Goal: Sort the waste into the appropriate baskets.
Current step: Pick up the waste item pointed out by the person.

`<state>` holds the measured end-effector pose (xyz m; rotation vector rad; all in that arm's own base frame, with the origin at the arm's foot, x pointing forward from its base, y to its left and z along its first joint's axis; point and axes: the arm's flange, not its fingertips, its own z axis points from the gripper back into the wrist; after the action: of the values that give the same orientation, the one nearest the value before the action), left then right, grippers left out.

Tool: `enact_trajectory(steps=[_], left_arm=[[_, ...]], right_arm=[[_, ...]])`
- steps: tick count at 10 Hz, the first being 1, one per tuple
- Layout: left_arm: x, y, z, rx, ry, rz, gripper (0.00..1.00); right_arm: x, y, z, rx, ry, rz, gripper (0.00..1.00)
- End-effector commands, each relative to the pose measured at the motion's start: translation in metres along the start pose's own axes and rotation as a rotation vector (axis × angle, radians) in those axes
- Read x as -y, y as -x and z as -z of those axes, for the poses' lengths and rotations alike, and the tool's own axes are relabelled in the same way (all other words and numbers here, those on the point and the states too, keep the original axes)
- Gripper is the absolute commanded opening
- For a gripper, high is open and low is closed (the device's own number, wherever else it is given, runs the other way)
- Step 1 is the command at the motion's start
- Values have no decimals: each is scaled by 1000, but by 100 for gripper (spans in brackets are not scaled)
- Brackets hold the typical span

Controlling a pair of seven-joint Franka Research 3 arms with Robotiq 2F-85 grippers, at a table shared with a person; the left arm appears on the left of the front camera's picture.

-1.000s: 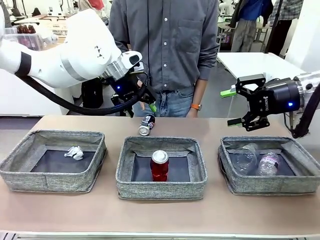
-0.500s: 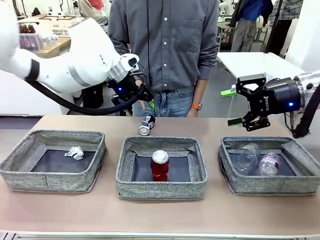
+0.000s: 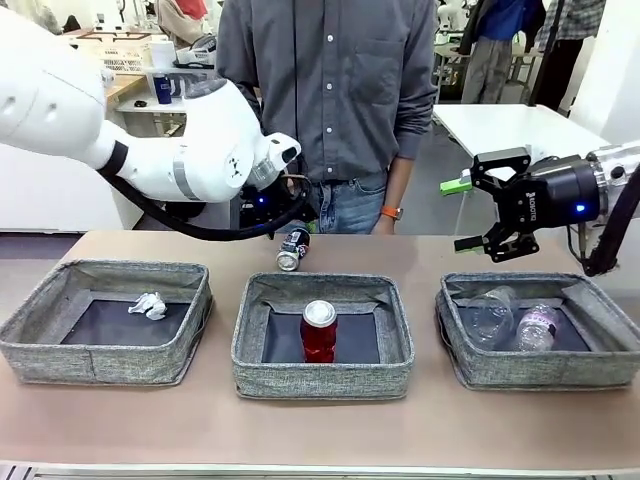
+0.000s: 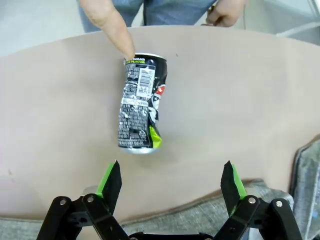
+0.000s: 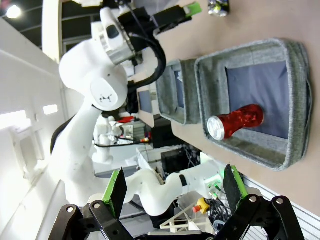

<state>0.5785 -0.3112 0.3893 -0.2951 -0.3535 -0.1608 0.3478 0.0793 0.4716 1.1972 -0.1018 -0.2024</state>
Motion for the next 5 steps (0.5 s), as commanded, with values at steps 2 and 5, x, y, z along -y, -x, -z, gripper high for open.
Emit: enact_trajectory(steps=[2, 5], left_arm=[[9, -14, 26, -9, -93, 54, 100], [4, -22, 54, -6, -116, 113, 100]], right_arm=[[-3, 0, -2, -8, 10, 16, 100], [-3, 0, -2, -8, 10, 16, 100]])
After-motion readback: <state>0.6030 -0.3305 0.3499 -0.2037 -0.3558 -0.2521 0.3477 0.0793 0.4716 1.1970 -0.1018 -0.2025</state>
